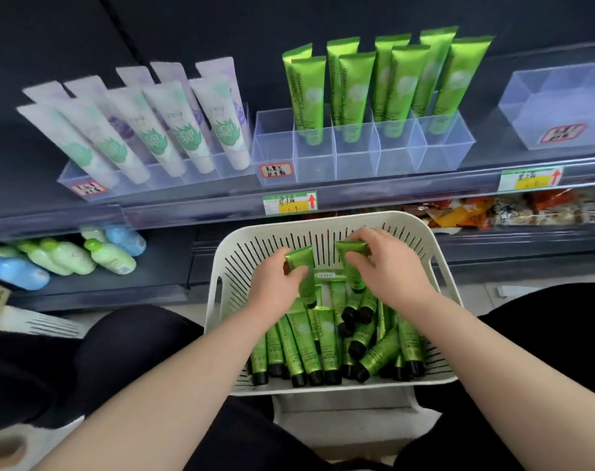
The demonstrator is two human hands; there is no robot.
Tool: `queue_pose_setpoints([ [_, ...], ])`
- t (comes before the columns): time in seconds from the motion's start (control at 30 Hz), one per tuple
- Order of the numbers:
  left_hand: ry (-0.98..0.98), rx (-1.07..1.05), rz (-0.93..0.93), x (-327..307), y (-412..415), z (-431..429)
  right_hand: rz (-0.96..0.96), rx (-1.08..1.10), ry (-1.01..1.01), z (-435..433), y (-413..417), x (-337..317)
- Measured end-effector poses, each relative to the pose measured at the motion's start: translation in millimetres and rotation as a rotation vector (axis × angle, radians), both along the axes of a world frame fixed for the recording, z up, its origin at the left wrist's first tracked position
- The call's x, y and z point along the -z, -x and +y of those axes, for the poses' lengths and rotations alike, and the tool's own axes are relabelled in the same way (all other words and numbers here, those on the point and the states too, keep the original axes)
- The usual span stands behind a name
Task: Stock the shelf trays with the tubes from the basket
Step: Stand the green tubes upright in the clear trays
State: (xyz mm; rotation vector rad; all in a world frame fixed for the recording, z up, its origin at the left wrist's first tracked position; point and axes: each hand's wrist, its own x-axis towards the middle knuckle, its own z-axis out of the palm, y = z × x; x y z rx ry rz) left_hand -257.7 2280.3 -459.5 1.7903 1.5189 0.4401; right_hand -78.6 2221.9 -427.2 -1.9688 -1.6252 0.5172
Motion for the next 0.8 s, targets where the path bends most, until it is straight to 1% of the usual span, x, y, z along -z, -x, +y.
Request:
queue_pose_setpoints([
  [0.1,-0.161,-0.034,-0.122,-43,-2,10,-0.043,-0.005,-0.101,8,-2,-34],
  [0.23,-0.331,-0.020,-0.290,-111,-7,34,-0.071,-0.017,-0.278,27,-3,-87],
  [0.37,-0.491,-0.063,-0.335,-170,-8,66,-0.117,-0.010,-0.421,52,-5,-135],
  [0.5,-0.626,-0.067,-0.270,-209,-10,97,-0.147,0.025,-0.498,76,-6,-165],
  [0.57,-0.670,-0.071,-0.199,-221,-13,112,-0.158,0.039,-0.517,86,-6,-173],
  [0.67,-0.681,-0.066,-0.072,-224,-18,136,-0.177,0.051,-0.497,98,-7,-177],
  [0.8,-0.693,-0.018,0.102,-218,-31,165,-0.175,0.044,-0.453,108,-11,-165],
])
